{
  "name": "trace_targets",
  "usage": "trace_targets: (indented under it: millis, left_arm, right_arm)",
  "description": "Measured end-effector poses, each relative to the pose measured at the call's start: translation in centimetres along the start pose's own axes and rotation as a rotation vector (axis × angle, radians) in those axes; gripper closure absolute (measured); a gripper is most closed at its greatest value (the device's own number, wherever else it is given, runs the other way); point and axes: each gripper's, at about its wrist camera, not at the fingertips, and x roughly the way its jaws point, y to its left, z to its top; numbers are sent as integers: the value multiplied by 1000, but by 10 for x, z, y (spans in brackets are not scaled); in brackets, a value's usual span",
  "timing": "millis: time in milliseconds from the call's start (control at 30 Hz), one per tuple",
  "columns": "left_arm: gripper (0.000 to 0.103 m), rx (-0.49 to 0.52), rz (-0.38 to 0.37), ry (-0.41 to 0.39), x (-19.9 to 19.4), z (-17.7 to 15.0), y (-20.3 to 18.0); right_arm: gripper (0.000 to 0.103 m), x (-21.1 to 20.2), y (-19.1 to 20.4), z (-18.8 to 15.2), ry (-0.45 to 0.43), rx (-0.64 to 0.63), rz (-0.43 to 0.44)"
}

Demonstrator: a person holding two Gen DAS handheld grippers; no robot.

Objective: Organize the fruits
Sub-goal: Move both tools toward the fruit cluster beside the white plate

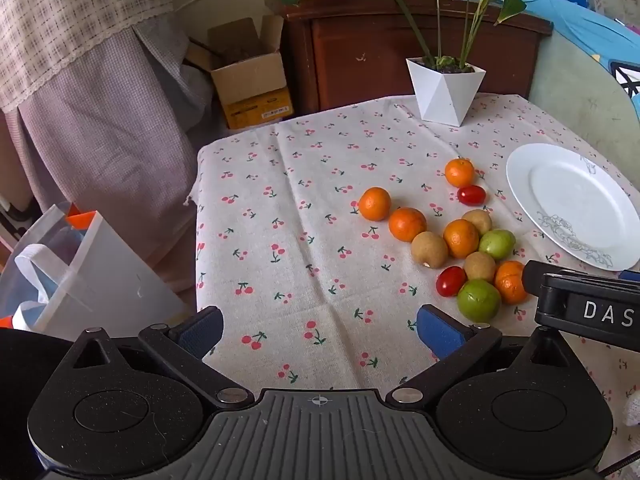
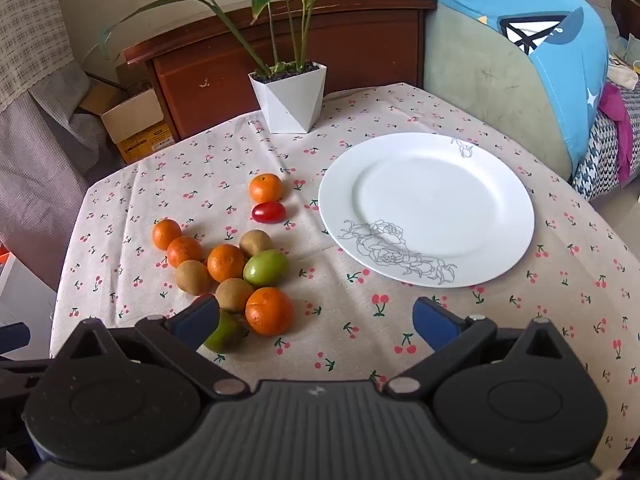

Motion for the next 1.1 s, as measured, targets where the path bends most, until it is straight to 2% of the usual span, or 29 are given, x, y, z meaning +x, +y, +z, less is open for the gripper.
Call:
trace_targets:
  millis: [100, 167, 467, 700, 833, 1100]
  left_arm:
    - [0, -32, -6, 19, 3, 0, 3]
    - [0, -53, -3, 0, -2, -5, 8]
    - [0, -40, 13, 11, -12, 0, 7]
    - [0, -25, 21, -9, -18, 0, 3]
    - [0, -36, 25, -16, -21, 1, 4]
    - [0, -55, 29, -7, -22, 1, 5]
  right_arm:
    - [1, -1, 0, 0, -1, -3, -4]
    - [1, -3, 0, 1, -5, -3, -3]
    - [1, -19, -2, 1, -44, 2, -46]
    - [1, -28, -4, -2, -85, 35, -38]
    - [1, -31, -1, -2, -77, 6, -50]
    - [1, -26, -5, -3, -6, 20, -22]
